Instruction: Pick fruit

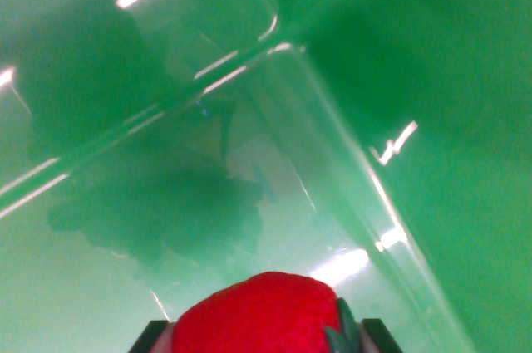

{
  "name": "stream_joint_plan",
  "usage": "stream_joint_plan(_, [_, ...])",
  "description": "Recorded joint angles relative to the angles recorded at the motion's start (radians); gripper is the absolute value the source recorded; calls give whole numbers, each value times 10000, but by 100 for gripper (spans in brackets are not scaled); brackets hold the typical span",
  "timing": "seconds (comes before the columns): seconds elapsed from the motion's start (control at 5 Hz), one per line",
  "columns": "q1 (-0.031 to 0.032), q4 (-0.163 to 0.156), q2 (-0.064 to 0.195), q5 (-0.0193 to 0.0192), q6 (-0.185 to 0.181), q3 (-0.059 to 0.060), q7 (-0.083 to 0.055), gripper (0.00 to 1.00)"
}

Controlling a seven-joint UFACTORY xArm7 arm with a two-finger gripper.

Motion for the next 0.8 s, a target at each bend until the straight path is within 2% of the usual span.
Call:
stream_joint_plan(0.2, [0, 0, 0, 0, 0, 0, 0, 100])
stream_joint_plan(0.4, [9, 339, -135, 9, 469, 0, -67, 100])
stream_joint_plan(0.6, [9, 339, -135, 9, 469, 0, -67, 100])
stream_joint_plan(0.8, [17, 671, -267, 18, 929, 0, -133, 100])
